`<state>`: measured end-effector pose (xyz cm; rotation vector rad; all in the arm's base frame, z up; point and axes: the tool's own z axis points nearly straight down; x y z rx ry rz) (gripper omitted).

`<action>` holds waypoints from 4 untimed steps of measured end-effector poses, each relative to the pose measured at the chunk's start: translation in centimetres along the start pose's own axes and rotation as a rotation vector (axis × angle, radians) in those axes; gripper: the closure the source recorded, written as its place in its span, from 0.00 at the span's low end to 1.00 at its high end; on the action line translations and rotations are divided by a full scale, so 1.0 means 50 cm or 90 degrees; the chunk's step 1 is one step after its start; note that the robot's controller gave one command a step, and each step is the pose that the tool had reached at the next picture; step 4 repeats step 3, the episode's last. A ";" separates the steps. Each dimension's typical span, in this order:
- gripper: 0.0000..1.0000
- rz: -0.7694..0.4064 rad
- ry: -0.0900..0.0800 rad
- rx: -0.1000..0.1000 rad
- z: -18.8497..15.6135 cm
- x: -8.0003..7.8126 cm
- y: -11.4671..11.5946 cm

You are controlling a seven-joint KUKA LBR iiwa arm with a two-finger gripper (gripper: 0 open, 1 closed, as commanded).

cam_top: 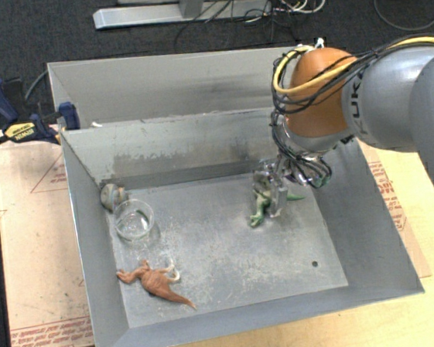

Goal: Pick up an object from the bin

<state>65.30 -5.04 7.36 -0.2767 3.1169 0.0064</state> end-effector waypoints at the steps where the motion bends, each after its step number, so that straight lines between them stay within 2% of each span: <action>1: 1.00 -0.003 -0.001 0.001 -0.065 -0.005 0.001; 2: 1.00 -0.003 -0.001 0.001 -0.065 -0.005 0.001; 3: 1.00 -0.026 -0.004 0.001 -0.358 -0.009 0.035; 4: 1.00 -0.026 -0.004 0.001 -0.358 -0.009 0.035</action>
Offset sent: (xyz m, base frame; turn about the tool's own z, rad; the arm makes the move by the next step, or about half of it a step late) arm 0.0000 0.0000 0.0000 0.0000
